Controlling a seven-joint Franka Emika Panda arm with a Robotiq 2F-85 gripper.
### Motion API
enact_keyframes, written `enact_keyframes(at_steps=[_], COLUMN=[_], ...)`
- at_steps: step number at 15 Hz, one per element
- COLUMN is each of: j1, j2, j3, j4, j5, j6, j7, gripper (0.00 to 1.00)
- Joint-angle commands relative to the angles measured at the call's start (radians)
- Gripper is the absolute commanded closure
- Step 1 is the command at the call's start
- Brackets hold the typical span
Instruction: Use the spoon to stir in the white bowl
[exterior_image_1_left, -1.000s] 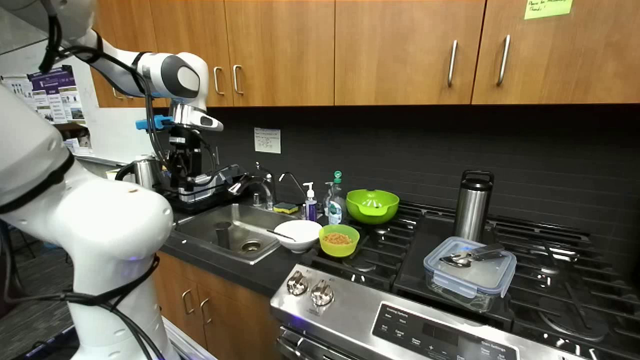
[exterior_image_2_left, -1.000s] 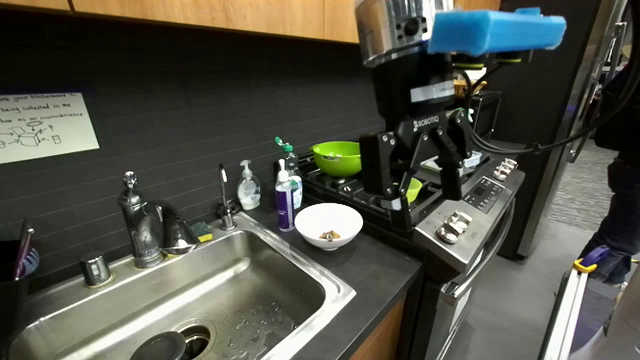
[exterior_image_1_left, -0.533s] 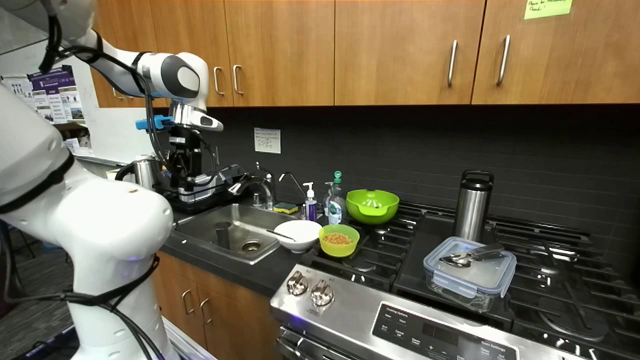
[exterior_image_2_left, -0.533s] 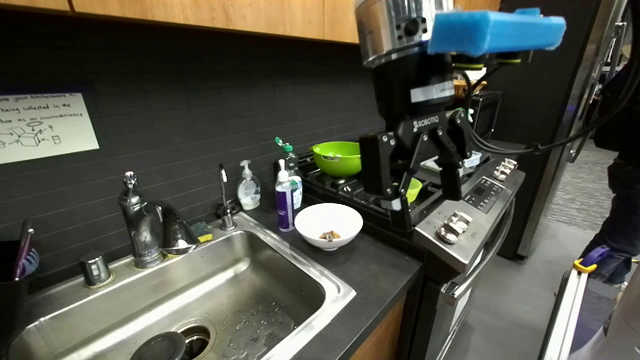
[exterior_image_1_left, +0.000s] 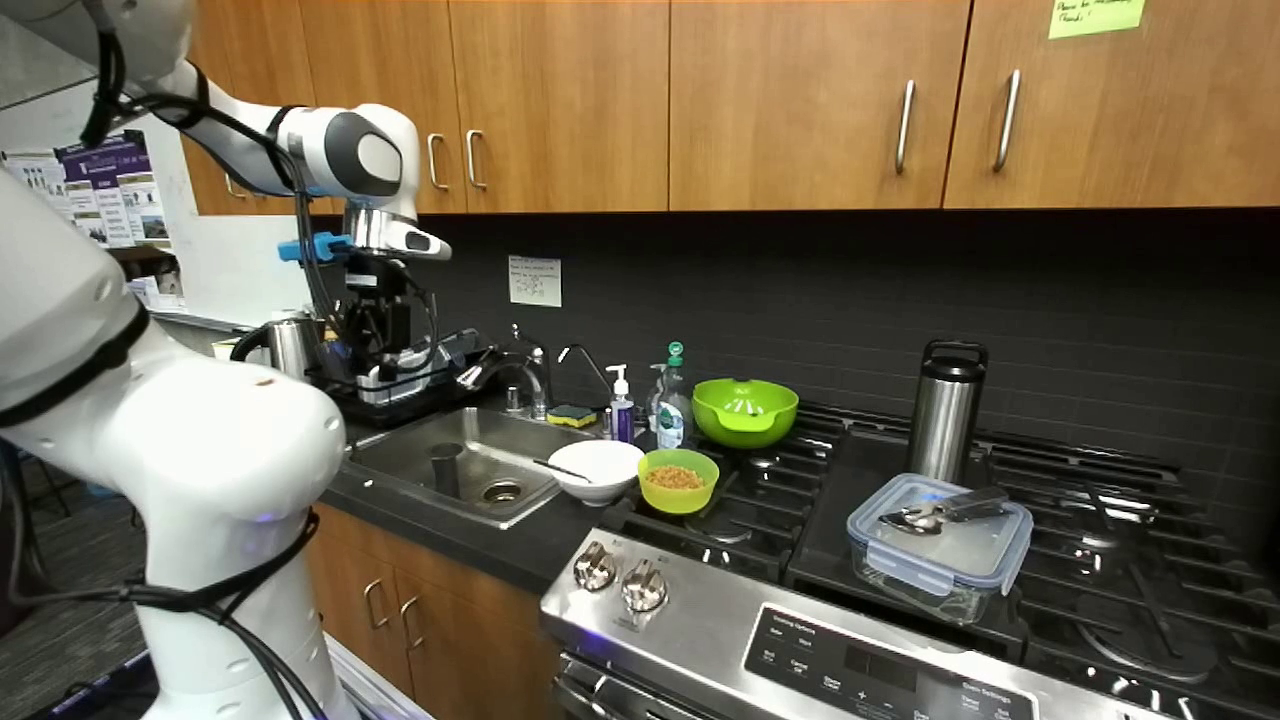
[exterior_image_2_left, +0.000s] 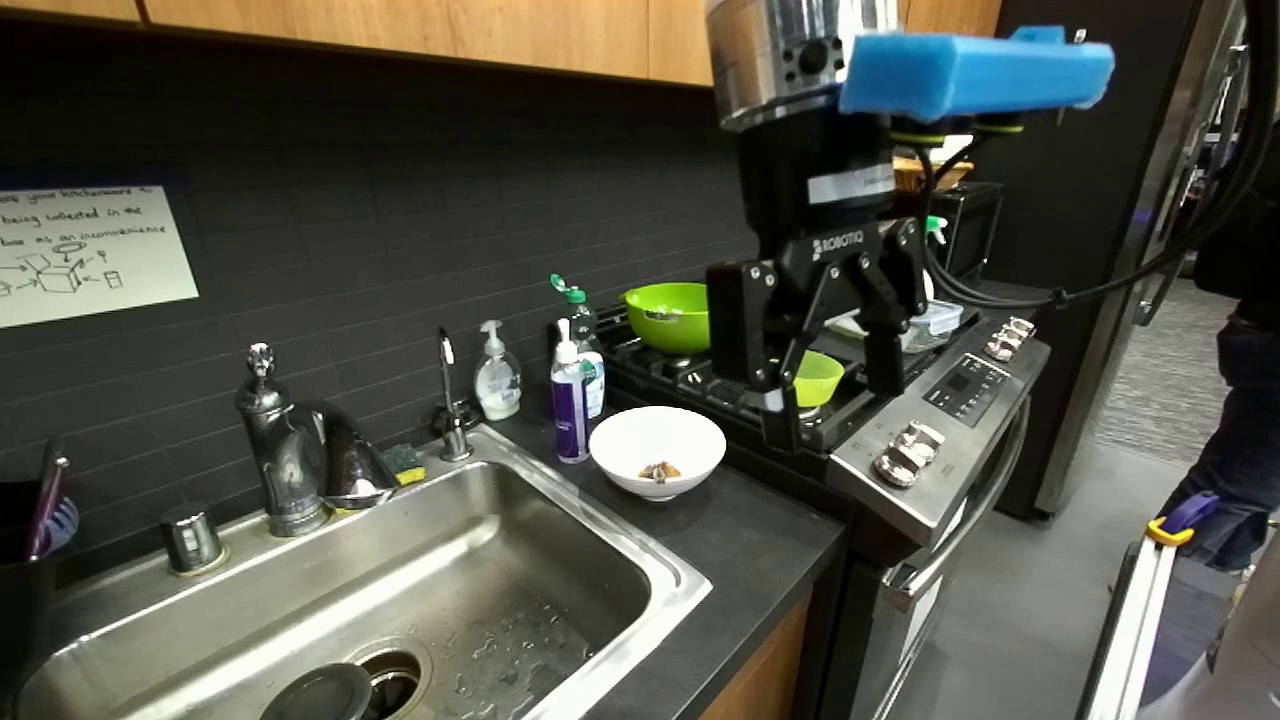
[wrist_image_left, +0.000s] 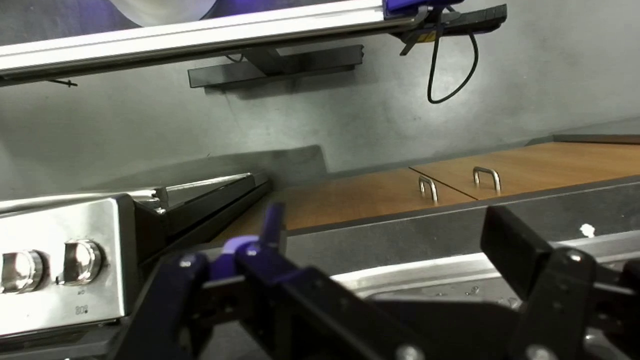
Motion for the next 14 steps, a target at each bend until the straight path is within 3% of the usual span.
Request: enact_keyframes(at_steps=[1, 14], j1=[-0.021, -0.098], j2=[0.026, 0.283], j3=[0.004, 0.006], j4=[-0.002, 0.001], j5=[-0.034, -0.251], j6=[0.079, 0.531], j7=[0.025, 0.207], gripper=[0.0, 0.0])
